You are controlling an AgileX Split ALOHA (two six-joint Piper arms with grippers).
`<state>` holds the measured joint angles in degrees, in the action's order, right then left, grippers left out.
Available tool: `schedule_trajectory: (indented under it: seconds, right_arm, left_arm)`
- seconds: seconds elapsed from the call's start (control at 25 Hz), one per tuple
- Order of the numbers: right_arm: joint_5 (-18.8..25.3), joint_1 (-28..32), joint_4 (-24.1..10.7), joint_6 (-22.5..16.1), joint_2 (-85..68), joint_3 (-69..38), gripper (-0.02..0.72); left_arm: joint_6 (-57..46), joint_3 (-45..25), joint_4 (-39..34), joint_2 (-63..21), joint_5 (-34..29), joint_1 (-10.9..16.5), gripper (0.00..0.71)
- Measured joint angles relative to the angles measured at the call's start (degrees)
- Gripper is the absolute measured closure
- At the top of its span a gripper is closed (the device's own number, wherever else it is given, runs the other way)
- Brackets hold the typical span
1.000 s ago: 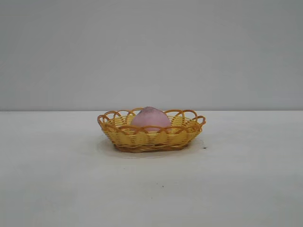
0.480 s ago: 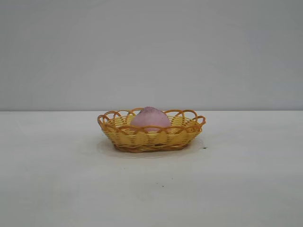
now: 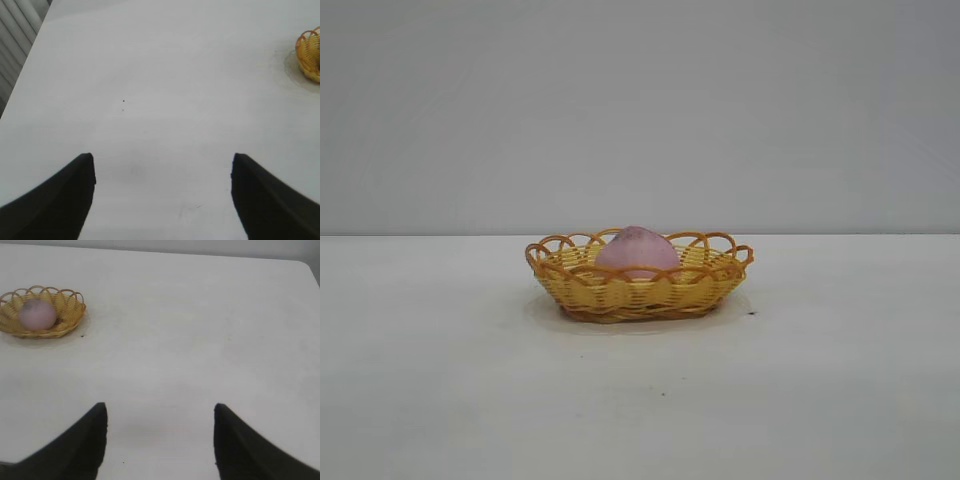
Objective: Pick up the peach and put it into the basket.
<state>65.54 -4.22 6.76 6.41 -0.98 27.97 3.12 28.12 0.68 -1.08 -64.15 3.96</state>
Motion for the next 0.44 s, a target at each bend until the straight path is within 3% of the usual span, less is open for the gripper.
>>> schedule_trajectory:
  seconds: [0.24,0.44]
  right_arm:
    - [0.0,0.0,0.0,0.0,0.0,0.0,0.307]
    - [0.0,0.0,0.0,0.0,0.0,0.0,0.307]
  left_arm:
    - [0.0,0.0,0.0,0.0,0.0,-2.8,0.185]
    - [0.0,0.0,0.0,0.0,0.0,-2.91,0.185]
